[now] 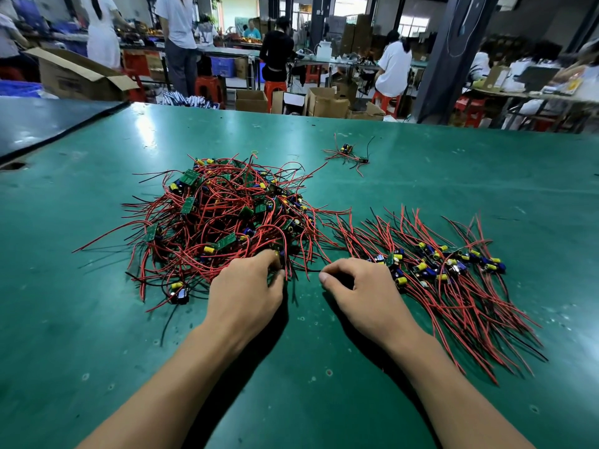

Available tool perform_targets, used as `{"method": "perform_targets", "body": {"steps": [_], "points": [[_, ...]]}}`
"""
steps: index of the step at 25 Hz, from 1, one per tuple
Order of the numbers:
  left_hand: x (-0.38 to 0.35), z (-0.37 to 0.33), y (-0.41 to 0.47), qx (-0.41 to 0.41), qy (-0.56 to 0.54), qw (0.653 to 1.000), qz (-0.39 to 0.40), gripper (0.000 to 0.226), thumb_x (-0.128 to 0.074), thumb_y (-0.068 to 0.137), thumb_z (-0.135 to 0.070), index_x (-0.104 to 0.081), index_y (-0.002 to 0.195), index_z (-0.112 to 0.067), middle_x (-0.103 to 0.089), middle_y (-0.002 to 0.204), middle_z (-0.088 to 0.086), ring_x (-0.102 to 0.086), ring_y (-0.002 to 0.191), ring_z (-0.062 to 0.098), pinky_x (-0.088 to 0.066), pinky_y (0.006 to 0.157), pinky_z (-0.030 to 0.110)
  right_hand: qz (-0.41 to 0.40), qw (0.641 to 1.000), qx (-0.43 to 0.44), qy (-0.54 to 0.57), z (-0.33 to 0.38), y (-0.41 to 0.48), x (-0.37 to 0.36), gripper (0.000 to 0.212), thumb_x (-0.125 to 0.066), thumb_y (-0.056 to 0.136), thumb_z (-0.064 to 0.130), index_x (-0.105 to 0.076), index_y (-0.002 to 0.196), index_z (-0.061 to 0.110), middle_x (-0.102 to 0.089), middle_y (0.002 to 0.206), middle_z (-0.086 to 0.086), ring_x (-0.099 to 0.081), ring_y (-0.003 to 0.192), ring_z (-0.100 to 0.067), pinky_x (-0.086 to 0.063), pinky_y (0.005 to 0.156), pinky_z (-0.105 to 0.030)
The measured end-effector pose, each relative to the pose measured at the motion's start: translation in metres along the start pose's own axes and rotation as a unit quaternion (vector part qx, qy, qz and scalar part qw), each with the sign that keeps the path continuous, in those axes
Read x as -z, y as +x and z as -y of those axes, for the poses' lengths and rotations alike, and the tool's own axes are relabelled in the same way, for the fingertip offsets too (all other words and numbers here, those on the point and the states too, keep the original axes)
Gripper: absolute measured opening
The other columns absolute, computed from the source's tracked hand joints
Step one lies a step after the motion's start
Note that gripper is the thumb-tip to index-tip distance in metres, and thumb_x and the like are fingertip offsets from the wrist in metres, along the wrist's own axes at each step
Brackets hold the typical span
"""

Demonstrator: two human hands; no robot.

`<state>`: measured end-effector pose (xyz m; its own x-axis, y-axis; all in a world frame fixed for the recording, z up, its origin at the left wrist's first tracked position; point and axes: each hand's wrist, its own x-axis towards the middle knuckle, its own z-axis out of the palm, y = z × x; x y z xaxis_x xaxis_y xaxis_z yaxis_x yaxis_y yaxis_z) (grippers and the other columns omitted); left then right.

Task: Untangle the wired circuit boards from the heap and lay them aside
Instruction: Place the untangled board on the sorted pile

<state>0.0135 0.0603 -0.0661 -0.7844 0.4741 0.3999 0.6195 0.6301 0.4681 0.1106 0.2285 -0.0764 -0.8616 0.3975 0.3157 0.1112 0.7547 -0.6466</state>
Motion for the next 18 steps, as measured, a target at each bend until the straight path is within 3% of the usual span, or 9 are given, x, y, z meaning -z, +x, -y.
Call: {"method": "perform_targets", "body": {"steps": [2,5,8,13,18], "points": [[-0.002,-0.0005,-0.0015,-0.002,-0.003,1.0,0.004,0.025,-0.059,0.089,-0.042,-0.06,0.109,-0.027,-0.067,0.074,0.001,-0.063,0.072,0.029,-0.054,0.066,0.039,-0.001,1.0,0.0,0.0,-0.0007,0.0,-0.0004,0.014,-0.067,0.093,0.031,-0.077,0.096,0.022,-0.074,0.091,0.01,-0.066,0.085,-0.005,-0.054,0.083,-0.032],[-0.0058,0.0006,0.0022,0.006,0.011,1.0,0.018,0.054,-0.057,0.09,-0.043,-0.043,0.141,-0.028,-0.068,0.079,0.003,-0.065,0.081,0.032,-0.054,0.073,0.04,0.0,1.0,-0.001,0.003,-0.0014,0.0005,-0.0006,0.015,-0.067,0.092,0.032,-0.077,0.095,0.022,-0.074,0.091,0.01,-0.066,0.084,-0.006,-0.055,0.082,-0.032],[-0.006,0.0035,0.0075,0.021,0.013,0.999,0.046,0.059,-0.057,0.091,-0.042,-0.04,0.146,-0.031,-0.058,0.067,-0.003,-0.061,0.077,0.029,-0.051,0.071,0.037,-0.001,1.0,-0.001,0.005,-0.0015,0.0009,-0.0015,0.014,-0.067,0.092,0.033,-0.077,0.095,0.022,-0.074,0.09,0.01,-0.066,0.084,-0.005,-0.054,0.082,-0.03],[-0.0036,0.0054,0.0029,-0.004,-0.034,0.999,0.014,0.034,-0.062,0.088,-0.041,-0.061,0.121,-0.032,-0.061,0.064,0.001,-0.062,0.069,0.029,-0.054,0.066,0.038,-0.001,1.0,-0.001,0.004,-0.0015,0.0014,-0.0012,0.019,-0.065,0.089,0.038,-0.077,0.093,0.024,-0.074,0.088,0.013,-0.065,0.081,-0.001,-0.054,0.08,-0.029],[-0.0008,0.0034,0.0027,-0.024,-0.031,0.999,0.018,0.025,-0.068,0.085,-0.046,-0.055,0.089,-0.025,-0.053,0.058,-0.002,-0.057,0.063,0.028,-0.048,0.056,0.035,0.0,1.0,0.0,0.002,-0.0011,0.0022,-0.0012,0.017,-0.066,0.09,0.037,-0.077,0.094,0.023,-0.074,0.089,0.012,-0.065,0.082,-0.001,-0.054,0.081,-0.029]]}}
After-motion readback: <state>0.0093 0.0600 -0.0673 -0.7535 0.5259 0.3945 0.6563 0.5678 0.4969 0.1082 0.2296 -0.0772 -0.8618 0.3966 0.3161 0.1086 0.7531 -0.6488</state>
